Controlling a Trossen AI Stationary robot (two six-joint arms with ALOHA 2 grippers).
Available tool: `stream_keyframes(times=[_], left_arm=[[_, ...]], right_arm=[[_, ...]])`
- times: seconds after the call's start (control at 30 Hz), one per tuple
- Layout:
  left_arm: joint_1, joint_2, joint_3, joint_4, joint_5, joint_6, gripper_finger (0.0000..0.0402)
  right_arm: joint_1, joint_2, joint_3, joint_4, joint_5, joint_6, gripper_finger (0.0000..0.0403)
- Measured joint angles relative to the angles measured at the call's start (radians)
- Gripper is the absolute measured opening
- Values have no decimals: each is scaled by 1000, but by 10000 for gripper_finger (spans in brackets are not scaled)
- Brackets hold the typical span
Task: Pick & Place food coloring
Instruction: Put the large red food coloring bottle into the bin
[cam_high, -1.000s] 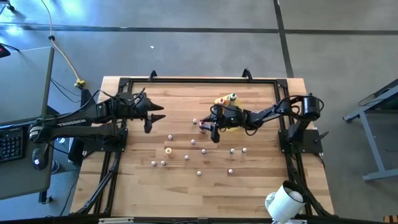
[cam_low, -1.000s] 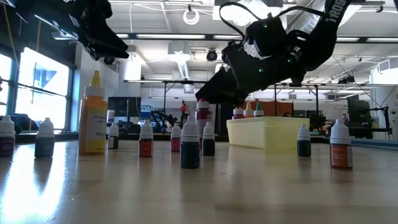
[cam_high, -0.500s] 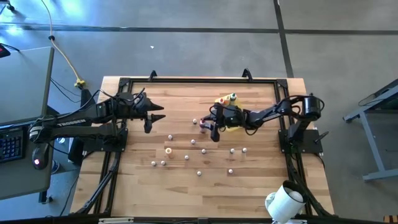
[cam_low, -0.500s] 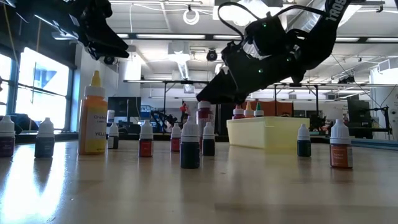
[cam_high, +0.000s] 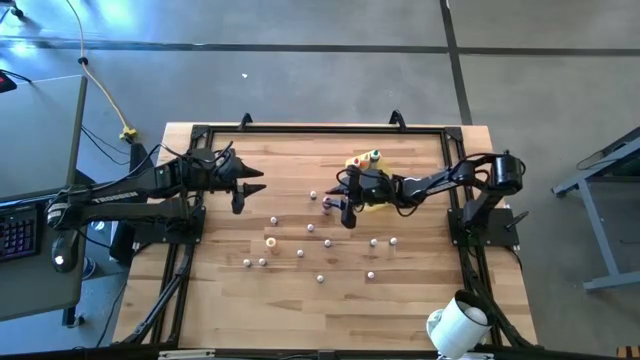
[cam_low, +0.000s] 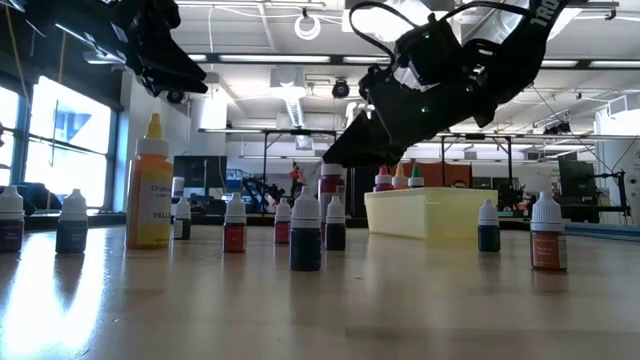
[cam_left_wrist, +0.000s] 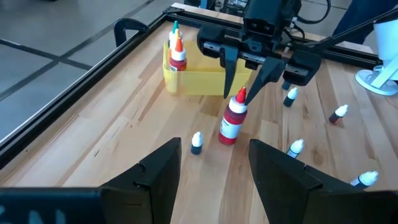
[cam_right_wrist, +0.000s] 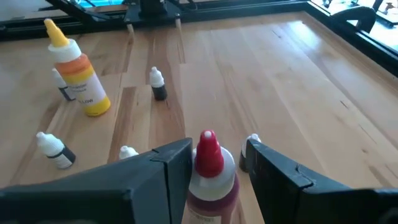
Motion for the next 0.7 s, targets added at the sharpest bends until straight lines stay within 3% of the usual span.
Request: stream_keyframes(times=[0.7], left_arm=[[0, 0, 0, 0, -3, 0, 186]], right_arm=[[0, 2, 0, -18, 0, 23, 145]])
